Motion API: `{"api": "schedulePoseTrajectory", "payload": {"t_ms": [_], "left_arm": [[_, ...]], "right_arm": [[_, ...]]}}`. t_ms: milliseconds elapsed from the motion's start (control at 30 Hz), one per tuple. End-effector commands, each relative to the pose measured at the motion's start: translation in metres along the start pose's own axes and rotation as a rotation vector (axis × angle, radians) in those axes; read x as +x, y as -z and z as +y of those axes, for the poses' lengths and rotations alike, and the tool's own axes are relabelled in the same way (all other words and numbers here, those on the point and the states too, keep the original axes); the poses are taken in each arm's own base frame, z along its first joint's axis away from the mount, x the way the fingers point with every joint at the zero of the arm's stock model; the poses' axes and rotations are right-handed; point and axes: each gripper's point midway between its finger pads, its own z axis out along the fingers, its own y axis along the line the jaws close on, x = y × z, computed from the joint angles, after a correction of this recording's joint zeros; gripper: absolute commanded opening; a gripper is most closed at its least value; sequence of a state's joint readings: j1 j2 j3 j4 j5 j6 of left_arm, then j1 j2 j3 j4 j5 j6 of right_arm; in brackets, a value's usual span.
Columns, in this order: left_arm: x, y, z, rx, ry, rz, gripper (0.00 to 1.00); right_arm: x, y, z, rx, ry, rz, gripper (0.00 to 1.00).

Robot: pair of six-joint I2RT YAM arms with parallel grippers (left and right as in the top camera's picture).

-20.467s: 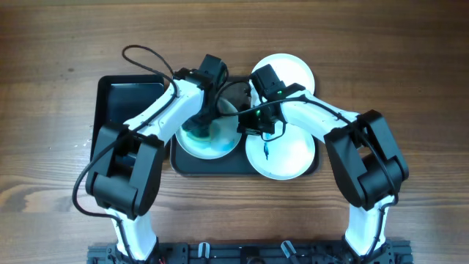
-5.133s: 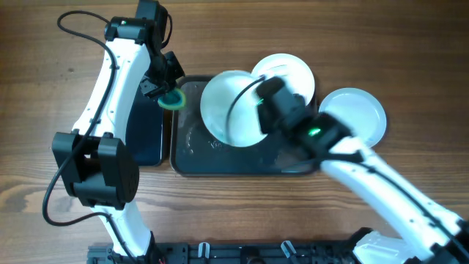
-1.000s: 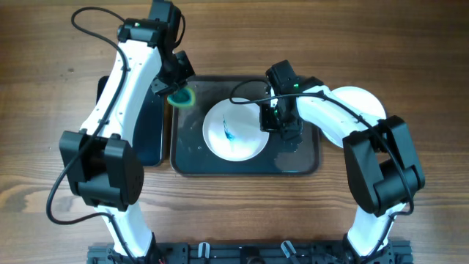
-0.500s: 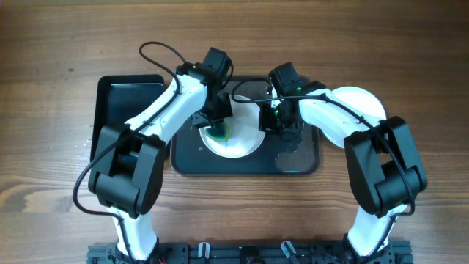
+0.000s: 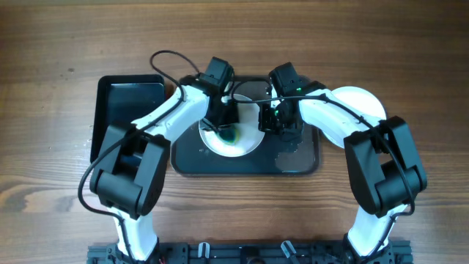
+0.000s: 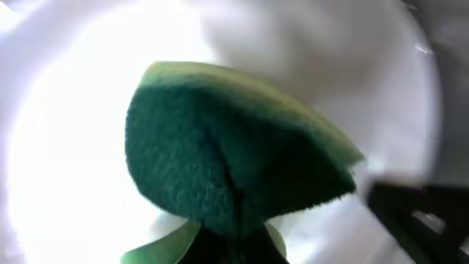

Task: Clean dirty plates on tray and stack at the side
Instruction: 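Scrub the held plate with the sponge in the left gripper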

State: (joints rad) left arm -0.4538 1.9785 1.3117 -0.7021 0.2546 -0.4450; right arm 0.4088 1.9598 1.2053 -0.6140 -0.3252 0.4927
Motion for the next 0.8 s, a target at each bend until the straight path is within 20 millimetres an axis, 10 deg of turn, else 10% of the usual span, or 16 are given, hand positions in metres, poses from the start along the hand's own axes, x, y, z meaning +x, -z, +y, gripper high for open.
{"api": "schedulePoseTrajectory", "payload": {"t_ms": [0, 233, 367, 467, 633, 767], "left_arm": [[0.011, -0.005, -0.013, 0.035, -0.063, 0.025, 0.04], [-0.034, 0.016, 0.086, -0.305, 0.305, -0.186, 0.04], [-0.038, 0.022, 0.103, -0.341, 0.363, -0.205, 0.04], [-0.030, 0.019, 0.094, -0.332, 0.332, -0.178, 0.04], [-0.006, -0.005, -0.023, 0.061, -0.076, -0.047, 0.04], [-0.017, -0.007, -0.028, 0.016, -0.098, -0.131, 0.04]], "right_arm": [[0.014, -0.012, -0.004, -0.020, -0.002, 0.066, 0.04], [0.021, -0.020, -0.006, -0.120, -0.033, 0.085, 0.04], [0.020, -0.020, -0.008, -0.124, -0.048, 0.081, 0.04], [0.020, -0.020, -0.008, -0.125, -0.048, 0.080, 0.04], [0.020, -0.020, -0.008, -0.125, -0.047, 0.079, 0.04], [0.020, -0.020, -0.008, -0.123, -0.048, 0.082, 0.04]]}}
